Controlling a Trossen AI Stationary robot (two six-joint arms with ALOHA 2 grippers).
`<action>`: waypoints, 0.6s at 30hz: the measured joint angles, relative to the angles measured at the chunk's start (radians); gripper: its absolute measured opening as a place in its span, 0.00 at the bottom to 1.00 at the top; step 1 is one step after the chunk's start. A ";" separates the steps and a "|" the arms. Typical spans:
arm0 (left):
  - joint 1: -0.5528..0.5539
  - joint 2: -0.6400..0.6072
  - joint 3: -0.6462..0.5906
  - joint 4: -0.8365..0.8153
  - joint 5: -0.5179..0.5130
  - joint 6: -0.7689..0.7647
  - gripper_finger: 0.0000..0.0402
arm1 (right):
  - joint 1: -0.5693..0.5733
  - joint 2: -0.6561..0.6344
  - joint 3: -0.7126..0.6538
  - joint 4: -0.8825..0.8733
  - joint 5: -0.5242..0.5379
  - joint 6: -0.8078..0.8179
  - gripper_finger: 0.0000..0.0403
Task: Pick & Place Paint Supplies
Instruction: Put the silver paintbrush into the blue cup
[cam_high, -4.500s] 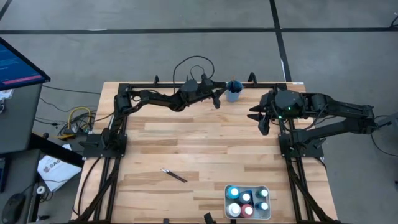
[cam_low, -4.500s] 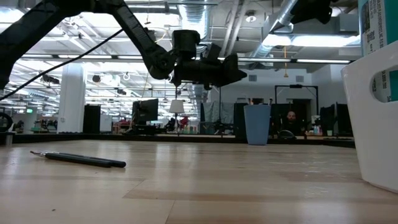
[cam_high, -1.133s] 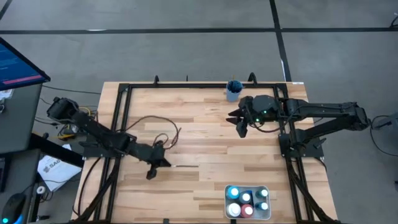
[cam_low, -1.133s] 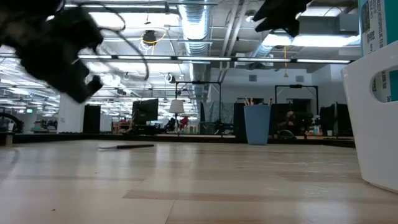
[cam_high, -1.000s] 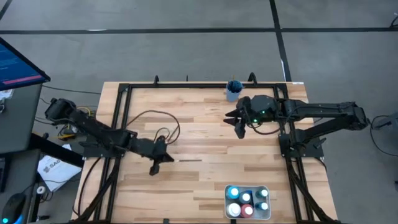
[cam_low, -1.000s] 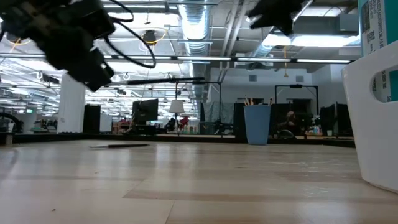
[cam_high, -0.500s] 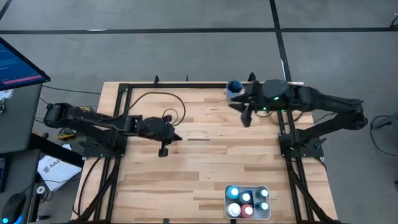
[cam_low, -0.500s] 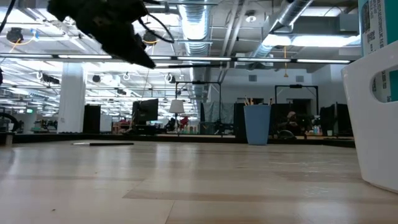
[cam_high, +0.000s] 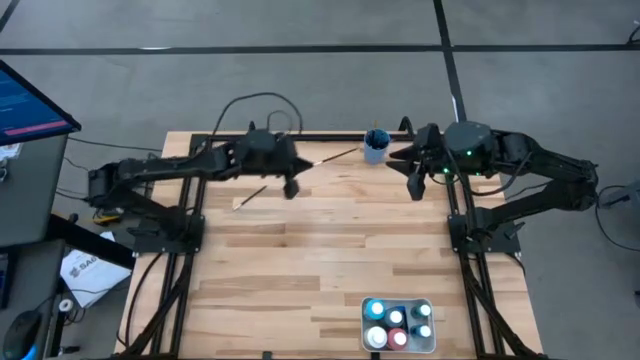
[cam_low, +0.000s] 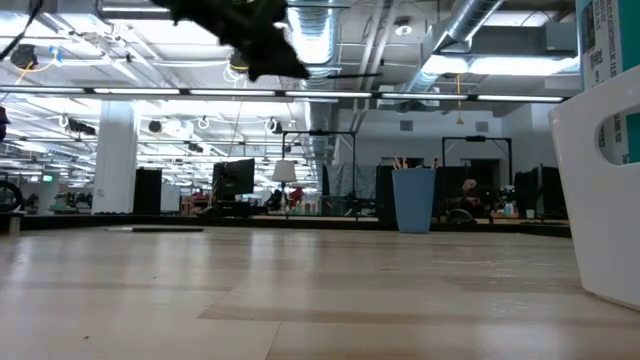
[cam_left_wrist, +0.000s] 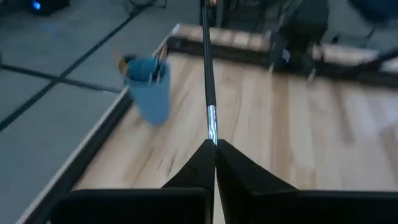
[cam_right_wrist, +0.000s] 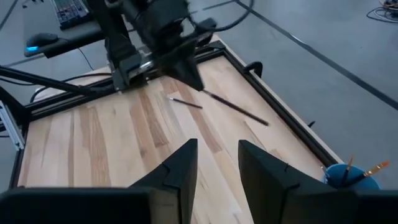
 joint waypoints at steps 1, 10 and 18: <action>0.005 0.034 0.039 0.009 0.016 -0.016 0.00 | 0.000 0.000 0.000 -0.001 0.000 0.000 0.27; 0.081 0.261 0.263 0.000 0.133 -0.407 0.00 | 0.002 -0.010 -0.001 -0.023 0.000 -0.014 0.27; 0.143 0.369 0.319 0.032 0.206 -0.700 0.00 | 0.000 -0.043 -0.001 -0.025 0.002 -0.037 0.27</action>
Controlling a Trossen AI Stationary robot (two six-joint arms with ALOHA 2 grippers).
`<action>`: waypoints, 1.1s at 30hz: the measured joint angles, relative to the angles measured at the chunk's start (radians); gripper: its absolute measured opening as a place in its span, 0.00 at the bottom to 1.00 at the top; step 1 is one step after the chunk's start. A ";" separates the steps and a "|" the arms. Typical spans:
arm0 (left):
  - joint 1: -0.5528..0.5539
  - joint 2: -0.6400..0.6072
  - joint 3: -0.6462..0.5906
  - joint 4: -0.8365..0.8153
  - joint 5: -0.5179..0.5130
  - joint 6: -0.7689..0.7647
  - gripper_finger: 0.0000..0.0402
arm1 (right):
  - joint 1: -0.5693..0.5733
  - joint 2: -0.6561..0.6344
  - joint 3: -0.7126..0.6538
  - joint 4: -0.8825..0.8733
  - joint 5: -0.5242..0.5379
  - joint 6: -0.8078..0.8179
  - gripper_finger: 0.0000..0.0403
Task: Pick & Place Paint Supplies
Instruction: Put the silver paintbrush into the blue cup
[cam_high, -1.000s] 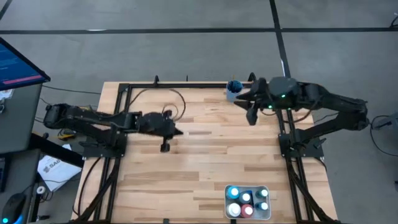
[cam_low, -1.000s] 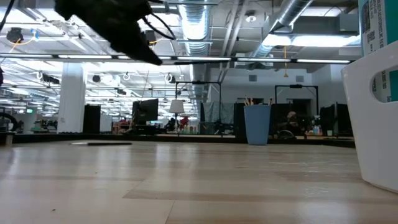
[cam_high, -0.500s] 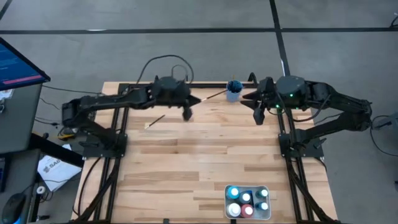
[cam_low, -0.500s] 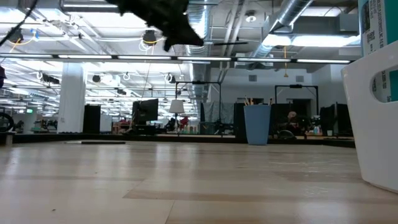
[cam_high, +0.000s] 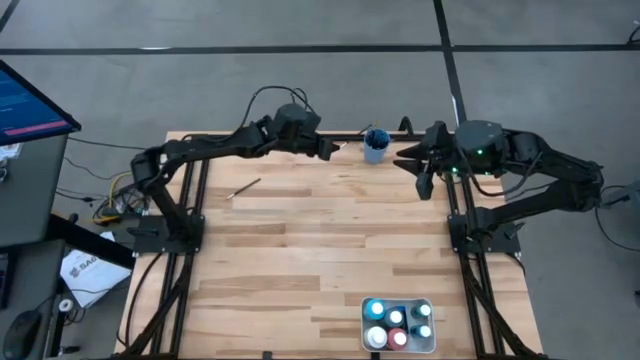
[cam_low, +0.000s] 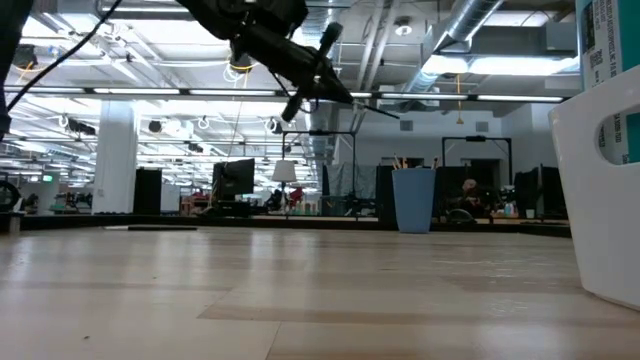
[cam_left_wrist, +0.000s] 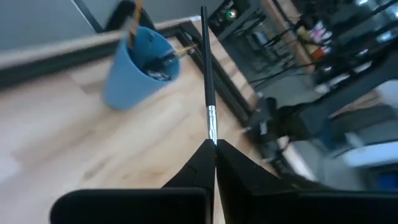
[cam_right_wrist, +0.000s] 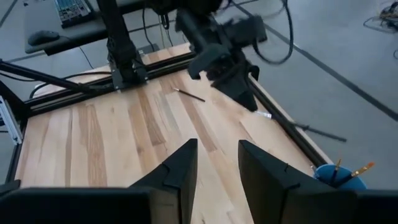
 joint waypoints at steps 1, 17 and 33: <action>0.000 0.013 0.003 0.019 0.018 -0.031 0.00 | 0.000 -0.003 0.000 0.001 0.001 -0.007 0.27; 0.010 0.086 0.005 0.202 0.053 -0.539 0.00 | 0.000 0.005 0.000 -0.001 0.008 -0.082 0.27; -0.019 0.116 0.005 0.234 -0.015 -0.958 0.00 | 0.000 0.005 0.000 -0.001 0.007 -0.137 0.27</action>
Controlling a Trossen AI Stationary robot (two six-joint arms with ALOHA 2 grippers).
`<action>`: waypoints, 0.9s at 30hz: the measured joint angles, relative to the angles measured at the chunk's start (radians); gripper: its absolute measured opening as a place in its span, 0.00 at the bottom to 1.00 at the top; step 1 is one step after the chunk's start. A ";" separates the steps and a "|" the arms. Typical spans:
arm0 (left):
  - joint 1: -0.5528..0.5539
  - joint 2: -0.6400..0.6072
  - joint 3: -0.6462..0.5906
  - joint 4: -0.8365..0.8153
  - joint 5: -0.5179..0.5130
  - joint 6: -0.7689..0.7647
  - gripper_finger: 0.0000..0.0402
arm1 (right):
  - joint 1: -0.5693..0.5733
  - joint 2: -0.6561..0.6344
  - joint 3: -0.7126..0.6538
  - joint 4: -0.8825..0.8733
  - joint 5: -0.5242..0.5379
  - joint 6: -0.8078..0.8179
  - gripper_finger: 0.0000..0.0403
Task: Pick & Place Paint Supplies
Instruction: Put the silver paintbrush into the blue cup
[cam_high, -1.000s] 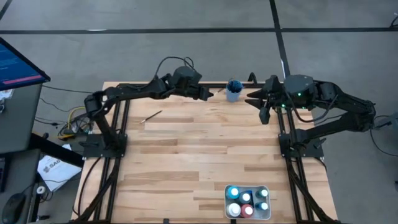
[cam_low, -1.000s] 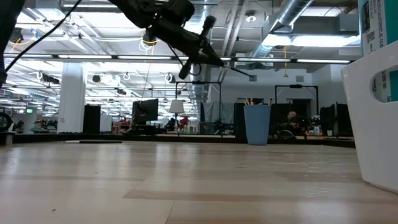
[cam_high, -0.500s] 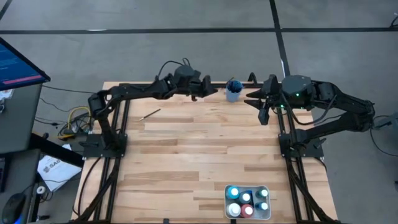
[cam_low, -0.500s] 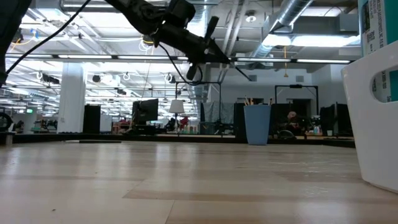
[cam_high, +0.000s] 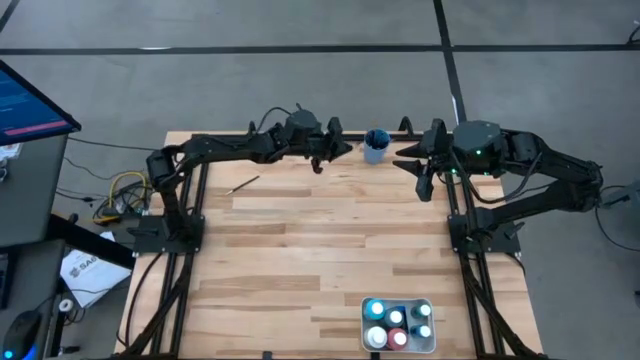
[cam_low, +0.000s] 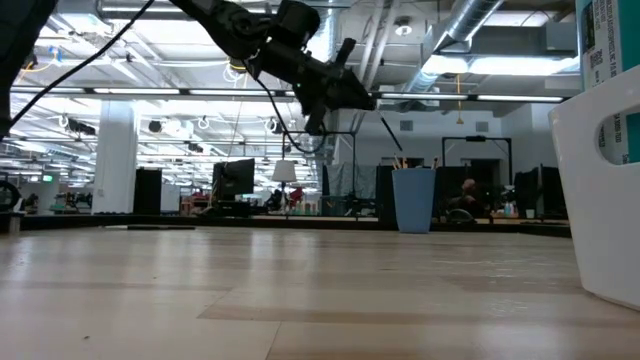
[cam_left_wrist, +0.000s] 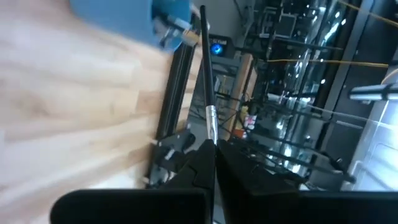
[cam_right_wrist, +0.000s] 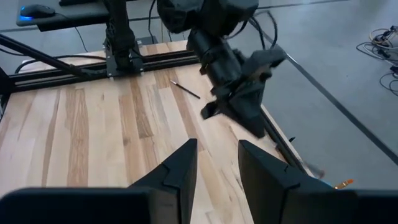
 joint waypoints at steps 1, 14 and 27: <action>-0.005 0.010 0.000 0.011 0.000 -0.025 0.00 | 0.000 0.000 0.000 0.000 0.000 0.000 0.27; -0.043 0.098 0.027 0.101 -0.014 -0.153 0.00 | 0.000 0.000 0.000 0.000 0.000 -0.002 0.27; -0.031 0.100 0.027 0.111 -0.066 -0.154 0.00 | 0.000 0.000 0.000 -0.001 0.000 0.001 0.27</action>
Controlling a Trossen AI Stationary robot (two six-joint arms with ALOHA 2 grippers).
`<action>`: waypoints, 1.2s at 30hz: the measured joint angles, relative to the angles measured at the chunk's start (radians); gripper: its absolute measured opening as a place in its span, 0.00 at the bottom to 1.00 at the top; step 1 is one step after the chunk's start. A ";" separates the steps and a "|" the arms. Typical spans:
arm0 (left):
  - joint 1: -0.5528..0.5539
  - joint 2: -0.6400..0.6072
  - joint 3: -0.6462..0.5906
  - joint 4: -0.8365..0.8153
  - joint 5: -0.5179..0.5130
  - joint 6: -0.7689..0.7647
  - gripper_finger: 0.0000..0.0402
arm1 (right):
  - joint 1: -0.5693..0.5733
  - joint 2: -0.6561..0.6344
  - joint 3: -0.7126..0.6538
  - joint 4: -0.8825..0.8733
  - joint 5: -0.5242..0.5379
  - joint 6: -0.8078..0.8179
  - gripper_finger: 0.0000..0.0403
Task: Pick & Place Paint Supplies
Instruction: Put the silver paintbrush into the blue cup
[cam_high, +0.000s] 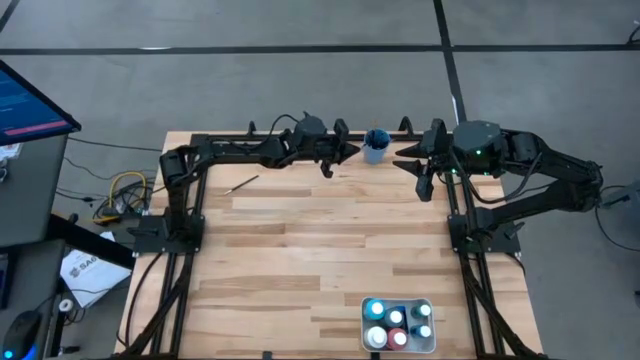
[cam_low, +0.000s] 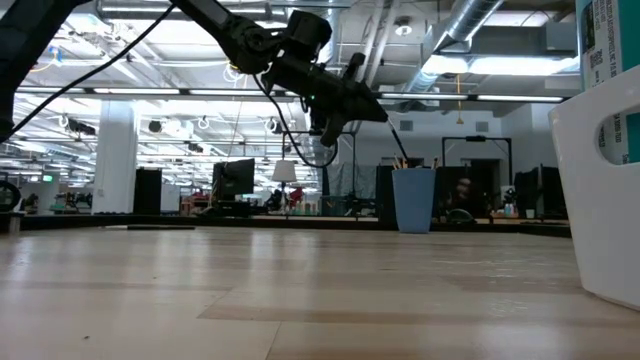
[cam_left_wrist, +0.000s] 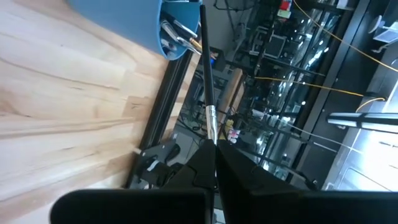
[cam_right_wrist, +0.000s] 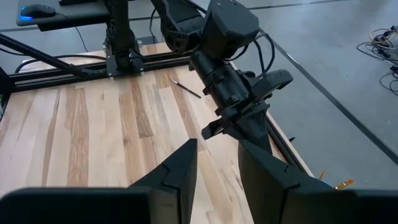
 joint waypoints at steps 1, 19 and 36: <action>0.000 0.000 0.000 0.001 -0.001 0.000 0.00 | 0.000 0.000 0.000 0.000 0.000 0.000 0.27; -0.005 0.000 0.000 0.006 -0.032 0.000 0.03 | 0.000 0.000 0.000 -0.016 -0.001 -0.002 0.27; 0.025 -0.013 0.000 0.133 0.032 0.196 0.19 | 0.001 0.000 0.000 -0.039 -0.001 0.000 0.27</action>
